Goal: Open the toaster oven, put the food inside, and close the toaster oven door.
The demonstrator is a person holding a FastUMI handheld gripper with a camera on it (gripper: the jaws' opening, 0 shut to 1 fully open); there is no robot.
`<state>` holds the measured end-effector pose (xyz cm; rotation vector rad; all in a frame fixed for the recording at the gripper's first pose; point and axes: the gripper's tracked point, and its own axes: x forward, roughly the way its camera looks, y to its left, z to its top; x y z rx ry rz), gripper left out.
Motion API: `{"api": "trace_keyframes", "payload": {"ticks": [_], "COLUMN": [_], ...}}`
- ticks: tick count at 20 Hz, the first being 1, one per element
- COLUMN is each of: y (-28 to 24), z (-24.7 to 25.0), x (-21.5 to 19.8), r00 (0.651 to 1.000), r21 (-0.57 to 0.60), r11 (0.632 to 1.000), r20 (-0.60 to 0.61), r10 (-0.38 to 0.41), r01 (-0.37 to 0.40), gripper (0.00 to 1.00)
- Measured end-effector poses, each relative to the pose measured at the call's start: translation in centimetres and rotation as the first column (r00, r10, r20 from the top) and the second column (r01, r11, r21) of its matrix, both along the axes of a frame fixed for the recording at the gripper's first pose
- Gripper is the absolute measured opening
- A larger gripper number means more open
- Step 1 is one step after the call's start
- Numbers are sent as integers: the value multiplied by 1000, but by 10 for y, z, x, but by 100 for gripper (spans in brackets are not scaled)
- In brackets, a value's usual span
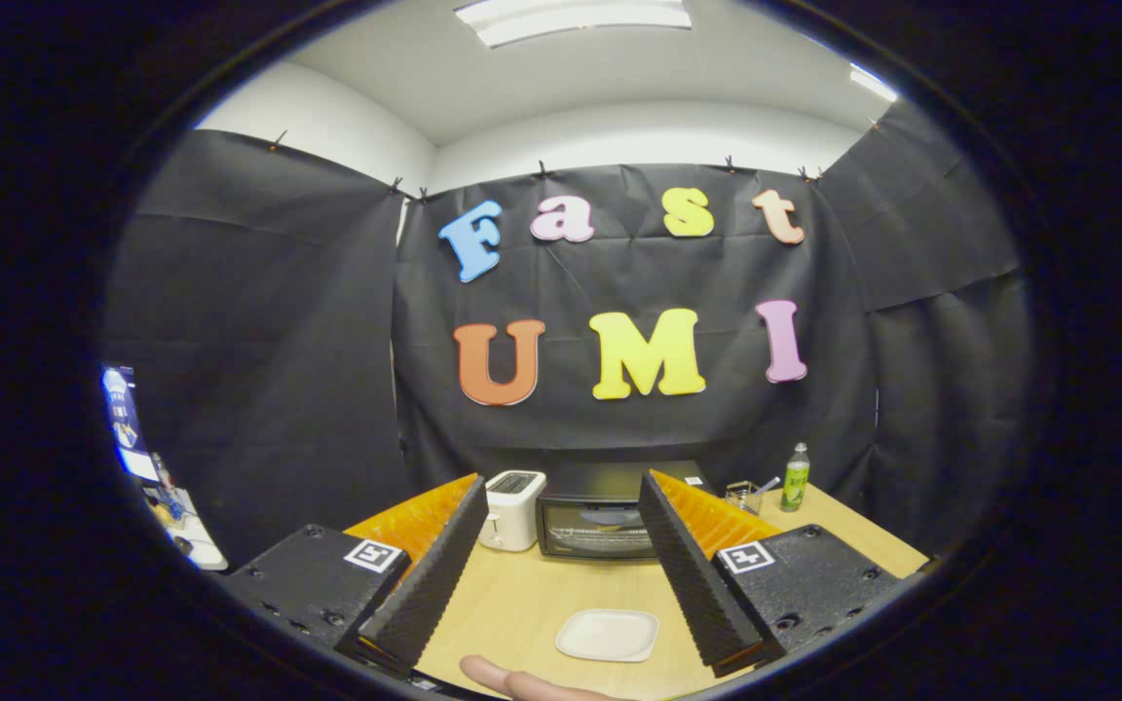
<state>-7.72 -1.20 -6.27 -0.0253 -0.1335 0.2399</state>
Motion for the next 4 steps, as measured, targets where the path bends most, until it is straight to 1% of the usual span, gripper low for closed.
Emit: {"api": "trace_keyframes", "payload": {"ticks": [4], "y": [-16], "z": [0], "x": [12], "r00": [999], "r21": [4], "r11": [999], "r20": [-3], "r10": [-39], "r01": [39], "gripper": [100]}}
